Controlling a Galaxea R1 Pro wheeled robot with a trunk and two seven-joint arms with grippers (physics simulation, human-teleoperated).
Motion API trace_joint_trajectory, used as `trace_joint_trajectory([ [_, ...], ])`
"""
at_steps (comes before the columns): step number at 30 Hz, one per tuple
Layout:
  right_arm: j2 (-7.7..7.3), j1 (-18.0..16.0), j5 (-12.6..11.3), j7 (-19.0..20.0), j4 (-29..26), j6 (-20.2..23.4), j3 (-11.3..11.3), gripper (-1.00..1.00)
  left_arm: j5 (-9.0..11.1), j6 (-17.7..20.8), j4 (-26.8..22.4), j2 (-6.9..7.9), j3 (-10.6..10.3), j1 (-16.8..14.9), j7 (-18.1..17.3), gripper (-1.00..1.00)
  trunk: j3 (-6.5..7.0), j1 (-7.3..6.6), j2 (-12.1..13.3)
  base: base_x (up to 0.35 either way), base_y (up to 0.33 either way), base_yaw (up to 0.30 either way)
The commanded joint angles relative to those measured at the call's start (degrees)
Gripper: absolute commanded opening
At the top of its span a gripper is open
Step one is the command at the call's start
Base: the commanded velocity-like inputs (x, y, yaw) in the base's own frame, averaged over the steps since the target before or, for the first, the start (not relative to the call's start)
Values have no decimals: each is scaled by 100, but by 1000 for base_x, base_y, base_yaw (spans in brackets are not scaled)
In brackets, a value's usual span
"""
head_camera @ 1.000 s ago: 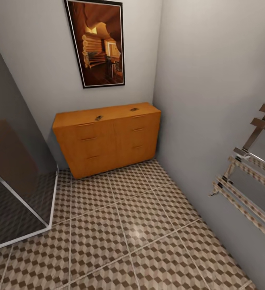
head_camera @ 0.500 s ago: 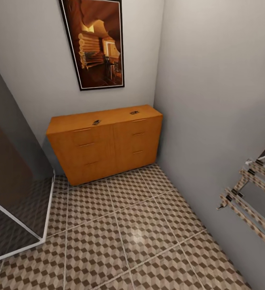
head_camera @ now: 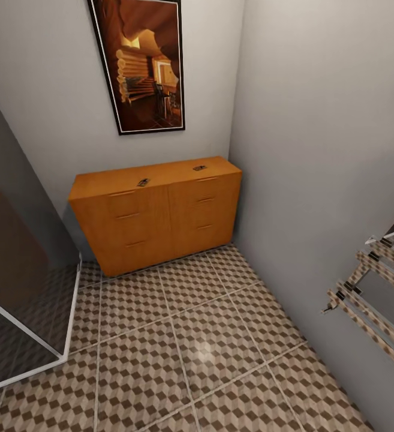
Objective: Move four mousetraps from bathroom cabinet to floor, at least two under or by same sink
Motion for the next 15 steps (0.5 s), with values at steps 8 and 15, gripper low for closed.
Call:
trace_joint_trajectory([
  [8, -2, -1, -1, 14, 3, -13, 6, 100, 25, -28, 17, -4, -51, -6, 10, 100, -5, 0, -3, 0, 0, 77],
  [15, -2, -4, -1, 14, 3, -13, 7, 100, 25, -28, 17, -4, -51, -6, 10, 100, -5, 0, -3, 13, 0, 241],
])
